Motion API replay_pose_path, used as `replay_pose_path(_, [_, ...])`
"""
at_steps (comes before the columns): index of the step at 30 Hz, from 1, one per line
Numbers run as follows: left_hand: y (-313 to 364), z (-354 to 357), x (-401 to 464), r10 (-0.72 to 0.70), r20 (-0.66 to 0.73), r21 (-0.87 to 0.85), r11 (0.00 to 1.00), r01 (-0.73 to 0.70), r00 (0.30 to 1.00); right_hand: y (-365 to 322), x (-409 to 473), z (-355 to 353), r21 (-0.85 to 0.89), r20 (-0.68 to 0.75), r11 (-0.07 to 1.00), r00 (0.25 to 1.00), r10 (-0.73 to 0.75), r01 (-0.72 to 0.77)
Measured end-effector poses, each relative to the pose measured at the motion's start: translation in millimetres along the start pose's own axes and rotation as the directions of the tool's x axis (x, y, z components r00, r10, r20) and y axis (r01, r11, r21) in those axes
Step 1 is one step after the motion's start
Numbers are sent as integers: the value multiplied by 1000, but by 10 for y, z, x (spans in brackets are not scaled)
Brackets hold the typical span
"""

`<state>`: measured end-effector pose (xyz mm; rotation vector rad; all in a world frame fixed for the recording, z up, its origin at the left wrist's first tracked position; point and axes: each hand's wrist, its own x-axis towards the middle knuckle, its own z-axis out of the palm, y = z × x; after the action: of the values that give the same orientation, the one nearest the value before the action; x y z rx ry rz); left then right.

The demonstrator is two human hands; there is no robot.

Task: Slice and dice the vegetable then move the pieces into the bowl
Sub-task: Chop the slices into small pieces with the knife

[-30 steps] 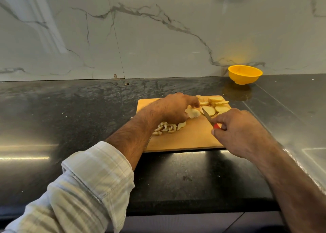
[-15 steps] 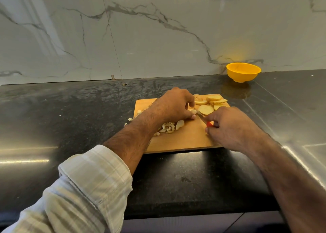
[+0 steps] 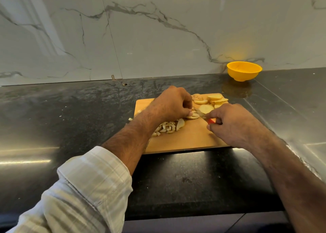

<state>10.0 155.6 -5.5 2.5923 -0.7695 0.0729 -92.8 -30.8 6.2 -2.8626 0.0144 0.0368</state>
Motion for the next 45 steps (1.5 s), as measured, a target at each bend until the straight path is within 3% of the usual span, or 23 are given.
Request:
replay_pose_path(3, [-19,34,13,2,-10,32,999,-1,1000,1,15,-6,-17,-30,1000,999,25,-26])
replay_pose_path(6, [-36,5,3,8,149,-5,1000,-7,989,9,17,34,-9,-7,1000,1000,1,-1])
replay_pose_path(8, [-44,-19,-13,15,175,-15,1000,-13,984,16,28,45,22,1,1000,1000,-11,11])
replay_pose_path(18, [111,182,38,-44,-24,20,999,44,999,12,1,40,35,-2,999,999,34,-34])
replay_pose_path(25, [73,75,-38,-34,2,-12,999,34,999,-14,-77,31,19,-98,1000,995,8,-6])
replay_pose_path(36, [87,60,6,-9,53,6,1000,8,999,-234,31,141,-146,-34,989,999,-8,3])
replay_pose_path(45, [-28,-15,-61,-25,16,-58,998,26,1000,-130,-96,180,-34,-155,999,988,-26,21])
